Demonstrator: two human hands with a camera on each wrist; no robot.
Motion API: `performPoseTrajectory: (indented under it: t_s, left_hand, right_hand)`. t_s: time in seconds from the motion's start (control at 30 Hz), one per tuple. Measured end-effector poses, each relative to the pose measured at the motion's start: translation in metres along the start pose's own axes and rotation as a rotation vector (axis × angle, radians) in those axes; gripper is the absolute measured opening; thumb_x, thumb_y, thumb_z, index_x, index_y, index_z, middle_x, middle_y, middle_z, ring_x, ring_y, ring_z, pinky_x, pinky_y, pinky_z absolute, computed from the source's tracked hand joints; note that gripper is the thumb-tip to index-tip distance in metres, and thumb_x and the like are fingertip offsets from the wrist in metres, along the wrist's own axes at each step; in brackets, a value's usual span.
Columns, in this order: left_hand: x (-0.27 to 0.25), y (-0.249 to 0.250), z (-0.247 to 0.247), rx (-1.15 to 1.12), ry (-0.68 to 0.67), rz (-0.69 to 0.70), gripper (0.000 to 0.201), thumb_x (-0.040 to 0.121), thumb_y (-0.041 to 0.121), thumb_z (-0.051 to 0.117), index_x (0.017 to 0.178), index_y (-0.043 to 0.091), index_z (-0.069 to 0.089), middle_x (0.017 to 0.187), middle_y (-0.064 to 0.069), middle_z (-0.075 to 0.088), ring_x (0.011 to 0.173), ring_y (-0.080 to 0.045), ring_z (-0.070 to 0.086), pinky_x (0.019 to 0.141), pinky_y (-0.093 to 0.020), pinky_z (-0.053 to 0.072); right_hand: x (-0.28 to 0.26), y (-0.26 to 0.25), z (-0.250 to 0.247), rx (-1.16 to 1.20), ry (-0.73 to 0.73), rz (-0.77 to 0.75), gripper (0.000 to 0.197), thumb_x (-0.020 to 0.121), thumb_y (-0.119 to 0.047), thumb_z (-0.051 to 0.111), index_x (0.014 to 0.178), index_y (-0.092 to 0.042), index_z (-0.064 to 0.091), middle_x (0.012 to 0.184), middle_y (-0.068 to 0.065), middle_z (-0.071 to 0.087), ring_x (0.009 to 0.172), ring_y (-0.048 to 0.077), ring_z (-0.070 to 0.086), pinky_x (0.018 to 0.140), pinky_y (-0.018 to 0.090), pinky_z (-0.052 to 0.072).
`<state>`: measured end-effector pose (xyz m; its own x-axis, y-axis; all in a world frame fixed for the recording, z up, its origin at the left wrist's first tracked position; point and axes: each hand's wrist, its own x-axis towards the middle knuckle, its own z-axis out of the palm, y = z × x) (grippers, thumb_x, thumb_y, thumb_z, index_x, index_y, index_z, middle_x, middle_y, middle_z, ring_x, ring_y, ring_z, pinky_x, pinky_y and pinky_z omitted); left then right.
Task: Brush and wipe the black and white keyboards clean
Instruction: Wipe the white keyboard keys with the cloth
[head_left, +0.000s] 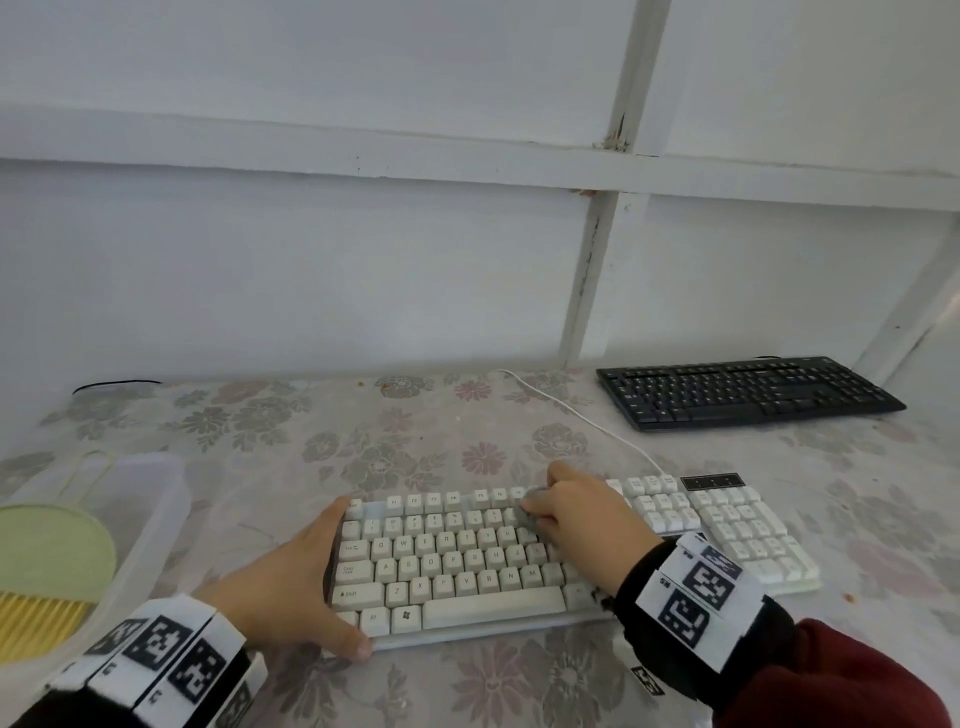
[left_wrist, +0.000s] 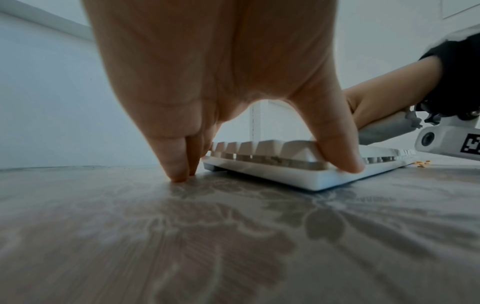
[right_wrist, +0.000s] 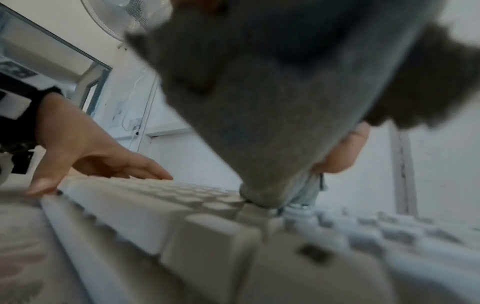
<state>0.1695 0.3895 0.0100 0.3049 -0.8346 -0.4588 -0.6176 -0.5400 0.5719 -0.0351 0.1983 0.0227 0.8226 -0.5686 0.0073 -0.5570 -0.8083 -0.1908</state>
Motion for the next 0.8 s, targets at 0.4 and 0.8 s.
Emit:
performPoseTrajectory:
  t_s: [0.4,0.8]
  left_hand:
    - [-0.001,0.003,0.001,-0.003,-0.006,-0.008,0.144,0.045,0.051,0.088,0.145,0.033,-0.016,0.147,0.012,0.027,0.128,-0.008,0.038,0.111,-0.026,0.030]
    - [-0.001,0.004,0.000,-0.034,-0.013,0.002,0.138,0.053,0.043,0.088,0.145,0.032,-0.014,0.141,0.016,0.028,0.123,-0.005,0.037,0.102,-0.018,0.031]
  right_hand:
    - [-0.018,0.042,-0.015,-0.030,0.012,0.094,0.025,0.095,-0.018,0.046,0.091,-0.016,0.071,0.087,-0.002,0.043,0.078,0.015,0.053,0.058,0.016,0.031]
    - [0.000,-0.010,-0.038,0.126,-0.087,-0.005,0.029,0.093,-0.027,0.053,0.073,-0.008,0.063,0.084,-0.010,0.040,0.074,0.004,0.048,0.070,0.009,0.033]
